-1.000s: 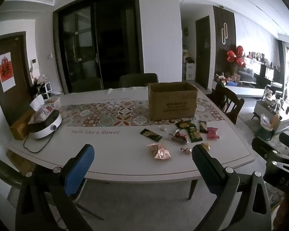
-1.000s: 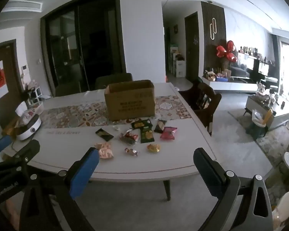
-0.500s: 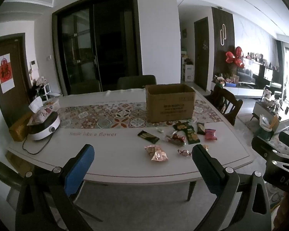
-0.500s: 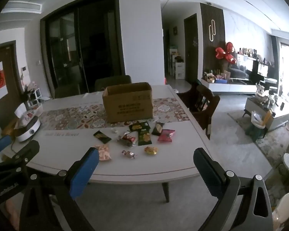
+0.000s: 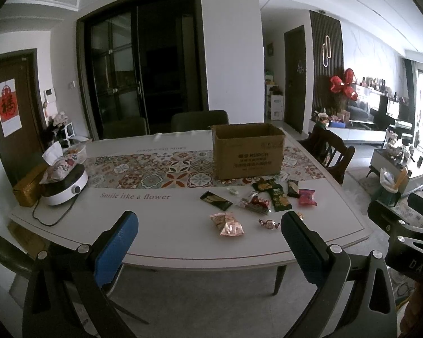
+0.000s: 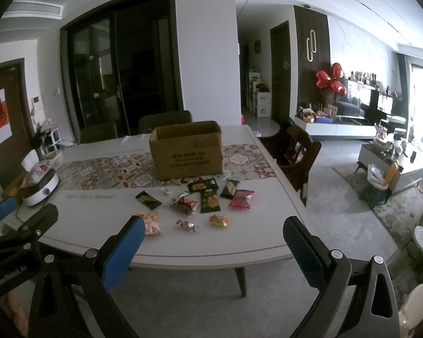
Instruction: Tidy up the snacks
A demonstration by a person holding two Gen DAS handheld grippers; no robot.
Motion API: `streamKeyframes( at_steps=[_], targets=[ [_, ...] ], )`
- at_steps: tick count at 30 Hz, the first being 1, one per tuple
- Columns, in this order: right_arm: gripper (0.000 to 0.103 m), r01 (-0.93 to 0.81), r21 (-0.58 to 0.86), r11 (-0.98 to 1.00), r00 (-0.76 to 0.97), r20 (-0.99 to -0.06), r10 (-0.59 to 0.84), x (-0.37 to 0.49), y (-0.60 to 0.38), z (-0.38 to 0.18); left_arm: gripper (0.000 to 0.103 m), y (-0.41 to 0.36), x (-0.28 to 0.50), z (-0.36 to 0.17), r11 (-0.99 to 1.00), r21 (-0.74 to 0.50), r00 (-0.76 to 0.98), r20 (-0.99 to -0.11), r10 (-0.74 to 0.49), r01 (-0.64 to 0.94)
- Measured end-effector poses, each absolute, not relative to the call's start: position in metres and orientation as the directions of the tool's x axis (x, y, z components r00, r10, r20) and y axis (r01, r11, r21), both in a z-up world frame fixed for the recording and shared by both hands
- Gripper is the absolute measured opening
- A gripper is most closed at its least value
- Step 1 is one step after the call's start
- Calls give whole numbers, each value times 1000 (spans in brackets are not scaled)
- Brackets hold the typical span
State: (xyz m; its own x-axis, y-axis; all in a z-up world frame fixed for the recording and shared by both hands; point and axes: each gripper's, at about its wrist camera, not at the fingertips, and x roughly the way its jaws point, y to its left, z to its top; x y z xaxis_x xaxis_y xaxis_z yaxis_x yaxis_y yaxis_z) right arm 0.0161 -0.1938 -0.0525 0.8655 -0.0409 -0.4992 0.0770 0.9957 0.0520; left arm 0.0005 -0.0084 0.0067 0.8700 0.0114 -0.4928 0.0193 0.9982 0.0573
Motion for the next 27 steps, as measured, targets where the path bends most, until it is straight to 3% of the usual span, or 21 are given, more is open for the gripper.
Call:
streamKeyframes(
  at_steps=[27],
  targets=[
    [100,75,51,996,865,-501,-39,18,-195,-55,103,-9,0,4,998,56,871,-491,10,20]
  ],
)
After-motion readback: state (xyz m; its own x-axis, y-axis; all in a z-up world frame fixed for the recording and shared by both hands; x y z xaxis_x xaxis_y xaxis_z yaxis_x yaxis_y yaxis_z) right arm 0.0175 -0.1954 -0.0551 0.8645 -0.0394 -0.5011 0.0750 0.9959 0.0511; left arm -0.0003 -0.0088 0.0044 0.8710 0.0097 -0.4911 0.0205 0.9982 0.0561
